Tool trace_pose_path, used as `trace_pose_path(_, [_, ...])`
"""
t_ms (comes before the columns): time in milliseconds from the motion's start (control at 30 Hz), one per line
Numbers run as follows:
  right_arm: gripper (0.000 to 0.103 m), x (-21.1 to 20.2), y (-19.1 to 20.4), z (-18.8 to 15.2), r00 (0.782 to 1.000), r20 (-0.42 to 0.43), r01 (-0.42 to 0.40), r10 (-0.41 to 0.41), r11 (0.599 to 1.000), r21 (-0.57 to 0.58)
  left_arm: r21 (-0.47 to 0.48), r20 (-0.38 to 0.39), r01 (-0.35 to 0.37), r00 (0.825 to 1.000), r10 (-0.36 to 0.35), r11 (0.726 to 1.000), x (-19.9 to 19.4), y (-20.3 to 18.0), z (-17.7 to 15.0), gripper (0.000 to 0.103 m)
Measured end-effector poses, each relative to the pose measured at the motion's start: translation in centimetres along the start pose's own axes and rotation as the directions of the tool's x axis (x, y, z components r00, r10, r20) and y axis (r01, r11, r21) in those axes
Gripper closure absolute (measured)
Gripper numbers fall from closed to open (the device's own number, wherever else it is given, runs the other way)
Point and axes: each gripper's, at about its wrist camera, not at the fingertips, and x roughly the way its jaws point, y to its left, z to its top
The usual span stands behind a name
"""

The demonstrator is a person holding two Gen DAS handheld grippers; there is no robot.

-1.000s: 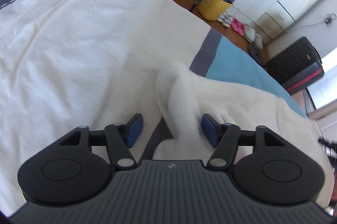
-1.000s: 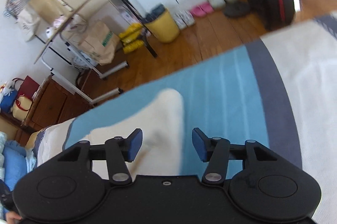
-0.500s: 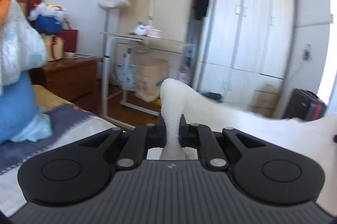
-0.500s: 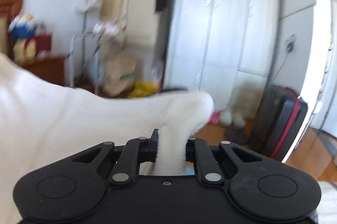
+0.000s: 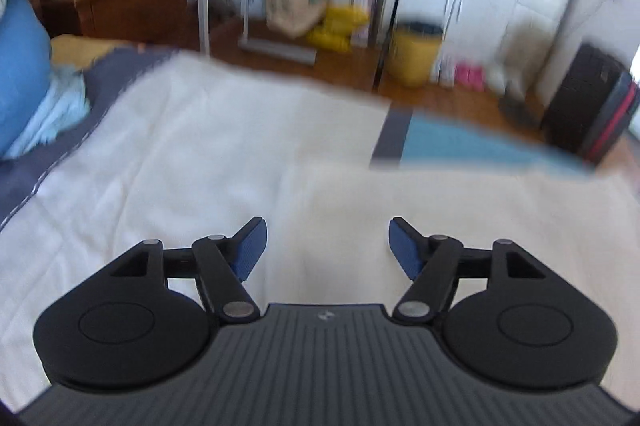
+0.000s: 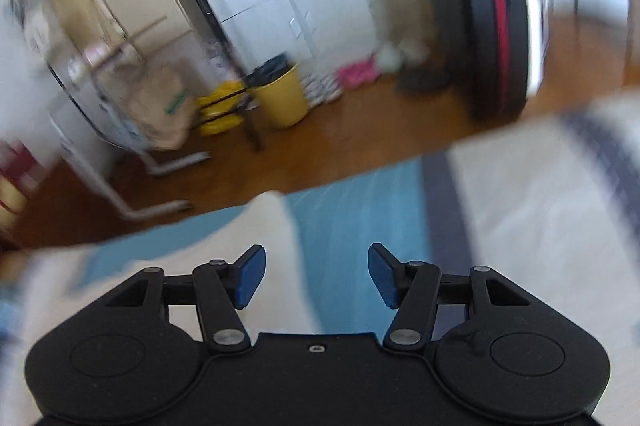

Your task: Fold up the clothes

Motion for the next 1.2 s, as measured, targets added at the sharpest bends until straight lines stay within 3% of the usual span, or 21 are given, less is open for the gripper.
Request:
trace_pose_path(33, [0.039,0.6,-0.4,-0.5,0.997,-0.047,-0.058,0.059,0.998,0.002,0.062,-0.026,-0.064,0.997,0.066,0.996,0.6,-0.5,-0.8,0.035])
trace_pose_path(100, [0.039,2.2,-0.8,-2.0,0.976,-0.152,-0.162,0.155,0.986,-0.034,0.205,-0.056,-0.217,0.971,0.233,0.954,2.1,-1.4,-2.4,0.035])
trace_pose_path(133, [0.040,2.2,-0.4,-2.5,0.979,-0.154,-0.148,0.137,0.987,-0.067,0.271,-0.061,-0.287,0.947,0.314,0.919,2.9,-1.8,-3.3,0.035])
trace_pose_path(167, [0.044,1.9,0.2,-3.0,0.987,-0.132,-0.105,0.090,0.989,-0.107,0.299,-0.040,-0.325,0.935,0.352,0.897,3.0,-1.8,-3.8,0.034])
trace_pose_path(200, [0.065,1.5,0.9,-3.5,0.993,-0.109,-0.060,0.044,0.988,-0.145,0.290,-0.028,-0.341,0.931,0.364,0.894,2.5,-1.8,-4.1,0.035])
trace_pose_path(233, [0.073,1.2,1.5,-3.9,0.997,-0.083,-0.014,-0.001,0.983,-0.183,0.278,-0.018,-0.354,0.927,0.374,0.893,2.0,-1.8,-4.3,0.035])
trace_pose_path(367, [0.074,-0.2,4.0,-5.7,0.984,0.035,0.175,-0.172,0.933,-0.316,0.171,-0.057,-0.447,0.885,0.462,0.878,-0.4,-1.3,-4.7,0.036])
trace_pose_path(433, [0.069,-0.8,5.2,-6.7,0.963,0.102,0.270,-0.249,0.888,-0.371,0.141,-0.062,-0.442,0.889,0.453,0.886,-2.6,-0.9,-5.3,0.036])
trace_pose_path(500, [0.067,-1.5,6.4,-7.6,0.932,0.174,0.363,-0.319,0.833,-0.418,0.109,-0.050,-0.403,0.911,0.410,0.908,-6.1,-0.4,-6.7,0.034])
trace_pose_path(567, [0.059,-3.1,7.2,-8.4,0.951,0.171,0.305,-0.256,0.863,-0.404,0.078,-0.046,-0.370,0.926,0.374,0.926,-8.9,0.3,-8.3,0.034])
trace_pose_path(633, [0.057,-4.8,7.5,-9.9,0.981,0.128,0.187,-0.148,0.903,-0.387,0.071,-0.038,-0.375,0.925,0.378,0.924,-11.6,0.7,-10.3,0.034])
trace_pose_path(700, [0.057,-5.9,7.9,-11.0,1.000,0.001,-0.003,0.003,0.943,-0.331,0.064,-0.031,-0.382,0.922,0.385,0.922,-14.3,1.2,-12.4,0.034])
trace_pose_path(733, [0.057,-6.1,8.3,-11.4,0.996,-0.056,-0.079,0.065,0.945,-0.317,0.061,-0.027,-0.386,0.921,0.388,0.921,-15.6,1.4,-13.4,0.034])
trace_pose_path(767, [0.057,-6.2,8.8,-11.8,0.987,-0.108,-0.145,0.117,0.939,-0.311,0.048,-0.019,-0.392,0.919,0.393,0.919,-16.9,1.9,-14.5,0.032])
trace_pose_path(867, [0.051,-9.5,12.4,-13.9,0.970,-0.150,-0.239,0.193,0.882,-0.406,-0.056,0.003,-0.389,0.921,0.390,0.920,-20.8,4.4,-18.1,0.028])
trace_pose_path(933, [0.040,-11.3,14.4,-15.1,0.957,-0.167,-0.287,0.236,0.846,-0.449,-0.133,-0.015,-0.371,0.928,0.372,0.919,-23.0,6.5,-21.0,0.028])
trace_pose_path(1000, [0.039,-12.5,15.4,-16.1,0.942,-0.199,-0.332,0.269,0.828,-0.452,-0.187,-0.080,-0.382,0.924,0.374,0.905,-24.6,8.4,-22.8,0.028])
trace_pose_path(1133, [0.039,-13.8,18.2,-19.9,0.912,-0.316,-0.390,0.262,0.790,-0.473,-0.325,-0.137,-0.389,0.921,0.363,0.862,-26.9,12.1,-24.8,0.024])
trace_pose_path(1200, [0.039,-15.6,20.1,-22.0,0.903,-0.367,-0.406,0.223,0.721,-0.562,-0.396,-0.167,-0.386,0.923,0.348,0.833,-27.9,14.1,-25.8,0.024])
